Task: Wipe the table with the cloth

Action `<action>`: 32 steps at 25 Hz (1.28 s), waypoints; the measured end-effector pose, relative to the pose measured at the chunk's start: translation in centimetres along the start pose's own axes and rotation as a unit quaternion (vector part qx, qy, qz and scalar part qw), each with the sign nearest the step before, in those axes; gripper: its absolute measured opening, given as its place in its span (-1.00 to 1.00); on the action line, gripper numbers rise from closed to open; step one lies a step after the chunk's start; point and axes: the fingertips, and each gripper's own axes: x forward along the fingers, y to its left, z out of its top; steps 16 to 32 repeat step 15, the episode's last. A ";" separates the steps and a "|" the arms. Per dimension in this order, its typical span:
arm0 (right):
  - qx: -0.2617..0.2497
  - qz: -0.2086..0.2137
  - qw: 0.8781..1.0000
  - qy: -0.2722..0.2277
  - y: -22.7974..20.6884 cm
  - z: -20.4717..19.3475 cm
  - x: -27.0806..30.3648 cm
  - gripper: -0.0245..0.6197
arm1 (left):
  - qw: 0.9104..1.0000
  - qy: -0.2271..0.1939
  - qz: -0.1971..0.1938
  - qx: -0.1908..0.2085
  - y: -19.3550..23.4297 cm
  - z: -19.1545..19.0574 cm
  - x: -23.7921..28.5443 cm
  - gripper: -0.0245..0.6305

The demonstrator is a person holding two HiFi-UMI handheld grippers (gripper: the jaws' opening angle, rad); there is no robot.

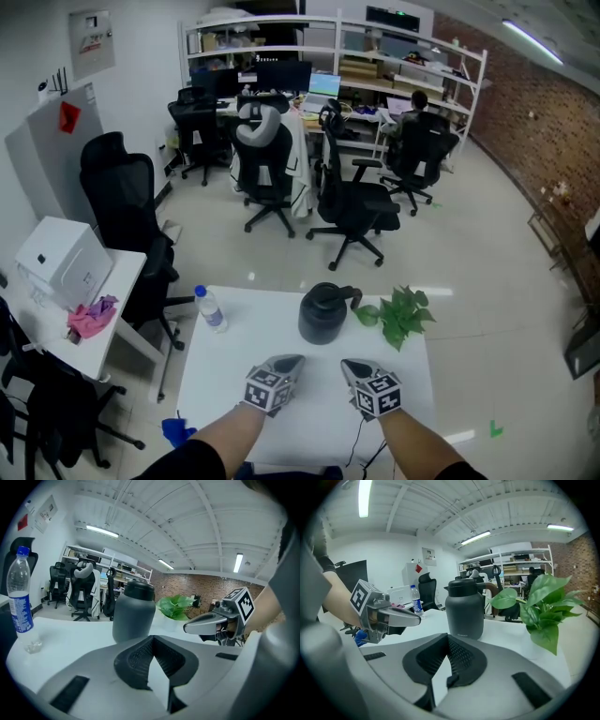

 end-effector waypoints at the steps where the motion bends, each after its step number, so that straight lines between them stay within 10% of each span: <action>1: 0.000 0.000 1.000 0.000 0.1 0.0 0.0 -0.90 | 1.000 0.000 0.000 0.001 0.0 0.0 -0.1 -0.92; 32: -0.006 -0.001 1.000 0.000 0.7 0.1 -0.3 -0.90 | 1.000 0.003 0.003 0.004 -0.4 -0.1 -0.8 -0.92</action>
